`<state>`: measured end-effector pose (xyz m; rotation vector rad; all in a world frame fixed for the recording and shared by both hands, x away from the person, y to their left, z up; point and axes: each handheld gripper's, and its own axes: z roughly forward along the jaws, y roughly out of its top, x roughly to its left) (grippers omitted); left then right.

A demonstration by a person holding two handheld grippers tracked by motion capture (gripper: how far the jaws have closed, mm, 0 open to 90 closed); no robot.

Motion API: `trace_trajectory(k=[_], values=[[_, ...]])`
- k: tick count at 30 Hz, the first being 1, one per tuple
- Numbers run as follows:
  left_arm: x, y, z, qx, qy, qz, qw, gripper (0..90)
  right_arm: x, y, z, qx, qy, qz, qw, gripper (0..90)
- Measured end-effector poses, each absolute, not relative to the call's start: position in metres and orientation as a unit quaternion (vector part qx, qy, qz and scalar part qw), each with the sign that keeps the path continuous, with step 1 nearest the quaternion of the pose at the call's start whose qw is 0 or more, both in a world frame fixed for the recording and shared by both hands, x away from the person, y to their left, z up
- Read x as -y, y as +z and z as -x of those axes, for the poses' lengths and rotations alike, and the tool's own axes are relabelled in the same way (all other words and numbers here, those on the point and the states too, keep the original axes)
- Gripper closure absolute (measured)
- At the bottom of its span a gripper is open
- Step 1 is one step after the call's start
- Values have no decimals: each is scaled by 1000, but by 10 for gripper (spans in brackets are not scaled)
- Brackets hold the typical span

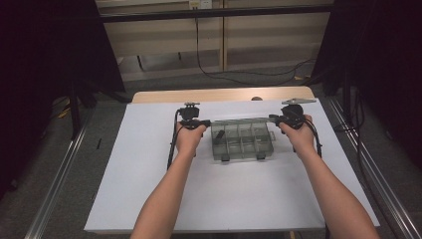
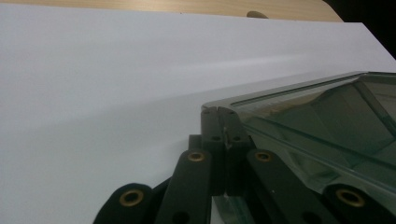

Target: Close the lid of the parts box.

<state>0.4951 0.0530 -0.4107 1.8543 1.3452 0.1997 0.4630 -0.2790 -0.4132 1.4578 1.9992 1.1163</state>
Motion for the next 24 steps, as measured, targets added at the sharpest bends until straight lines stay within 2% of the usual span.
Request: trace_trajectory(k=[24], values=[[-51,-414,-490,-529,80,-744,401,900,280,-418,-460,-723,403,-522,206,900]])
